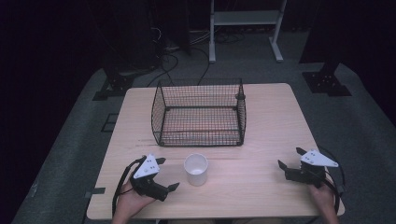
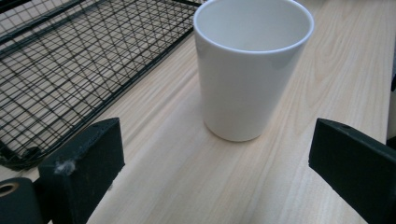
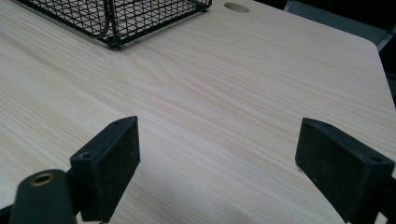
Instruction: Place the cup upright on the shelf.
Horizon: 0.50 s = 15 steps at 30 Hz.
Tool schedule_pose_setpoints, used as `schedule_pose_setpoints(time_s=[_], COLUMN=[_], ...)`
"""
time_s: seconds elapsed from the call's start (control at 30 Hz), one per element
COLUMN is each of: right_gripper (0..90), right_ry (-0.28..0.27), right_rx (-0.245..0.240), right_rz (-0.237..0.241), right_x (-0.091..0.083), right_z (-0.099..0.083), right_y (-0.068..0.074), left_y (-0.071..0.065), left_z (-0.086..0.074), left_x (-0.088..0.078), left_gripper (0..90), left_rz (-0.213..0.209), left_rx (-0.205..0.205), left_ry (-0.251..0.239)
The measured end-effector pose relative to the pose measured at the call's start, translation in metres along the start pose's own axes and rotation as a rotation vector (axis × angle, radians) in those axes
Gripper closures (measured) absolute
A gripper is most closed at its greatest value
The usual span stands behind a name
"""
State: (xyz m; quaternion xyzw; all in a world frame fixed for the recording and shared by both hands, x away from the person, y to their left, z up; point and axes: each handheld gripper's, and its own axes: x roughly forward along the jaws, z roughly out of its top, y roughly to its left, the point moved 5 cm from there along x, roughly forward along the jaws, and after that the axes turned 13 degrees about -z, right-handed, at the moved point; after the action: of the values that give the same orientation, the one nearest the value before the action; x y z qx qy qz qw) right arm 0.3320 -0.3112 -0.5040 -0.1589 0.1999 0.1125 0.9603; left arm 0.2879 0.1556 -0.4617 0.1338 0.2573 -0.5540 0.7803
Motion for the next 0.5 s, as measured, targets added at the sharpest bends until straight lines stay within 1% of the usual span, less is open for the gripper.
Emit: schedule_pose_setpoints(time_s=[0.27, 0.5], right_gripper=[13.1, 13.1], right_ry=[0.001, 0.001], right_rx=[-0.003, -0.004], right_rz=[-0.003, -0.004], right_x=[0.0, 0.0], right_z=[0.0, 0.0], right_y=[0.0, 0.0], left_y=[-0.005, -0.008], left_z=[0.008, 0.016], left_x=[0.008, 0.018], left_gripper=[2.5, 2.4], left_rz=[-0.025, -0.042], left_rx=[0.012, 0.031], left_ry=[0.015, 0.026])
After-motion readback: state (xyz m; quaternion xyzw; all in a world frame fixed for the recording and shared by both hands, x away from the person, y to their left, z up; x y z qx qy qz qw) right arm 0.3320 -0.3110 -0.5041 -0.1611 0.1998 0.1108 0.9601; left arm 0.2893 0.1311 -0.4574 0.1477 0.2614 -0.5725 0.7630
